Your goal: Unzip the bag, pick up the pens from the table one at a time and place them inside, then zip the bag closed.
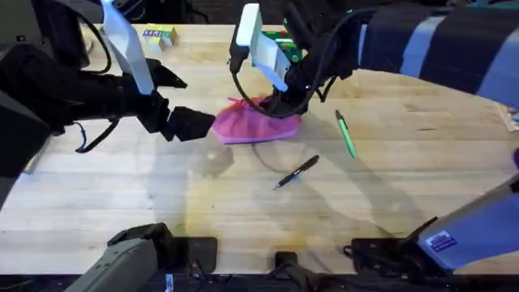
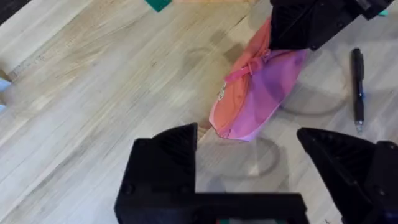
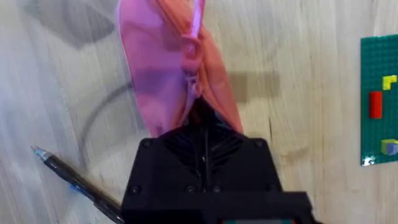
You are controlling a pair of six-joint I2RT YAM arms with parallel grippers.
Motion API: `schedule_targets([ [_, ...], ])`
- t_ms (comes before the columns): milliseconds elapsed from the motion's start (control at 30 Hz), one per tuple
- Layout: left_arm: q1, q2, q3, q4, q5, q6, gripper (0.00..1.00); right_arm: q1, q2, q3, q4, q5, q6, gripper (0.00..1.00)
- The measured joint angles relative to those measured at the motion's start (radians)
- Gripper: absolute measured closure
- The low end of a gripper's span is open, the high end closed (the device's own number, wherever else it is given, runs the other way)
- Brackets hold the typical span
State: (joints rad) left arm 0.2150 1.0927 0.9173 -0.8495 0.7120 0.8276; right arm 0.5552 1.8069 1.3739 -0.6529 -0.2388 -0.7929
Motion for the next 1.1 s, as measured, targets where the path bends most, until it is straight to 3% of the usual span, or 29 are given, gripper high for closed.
schedule_targets([
  [133,0.000,0.000,0.000,0.000,0.000,0.000,0.008,0.001,0.002,0.000,0.002,-0.006,0.000,0.965],
  [233,0.000,0.000,0.000,0.000,0.000,0.000,0.008,0.001,0.002,0.000,0.002,-0.010,0.000,0.909],
  [267,0.000,0.000,0.000,0.000,0.000,0.000,0.008,0.001,0.002,0.000,0.002,-0.011,0.002,0.835],
  [433,0.000,0.000,0.000,0.000,0.000,0.000,0.008,0.001,0.002,0.000,0.001,-0.010,0.002,0.104],
  [467,0.000,0.000,0.000,0.000,0.000,0.000,0.008,0.001,0.002,0.000,0.002,-0.010,-0.002,0.034],
  [1100,0.000,0.000,0.000,0.000,0.000,0.000,0.008,0.001,-0.002,0.000,0.000,-0.010,0.000,0.003],
])
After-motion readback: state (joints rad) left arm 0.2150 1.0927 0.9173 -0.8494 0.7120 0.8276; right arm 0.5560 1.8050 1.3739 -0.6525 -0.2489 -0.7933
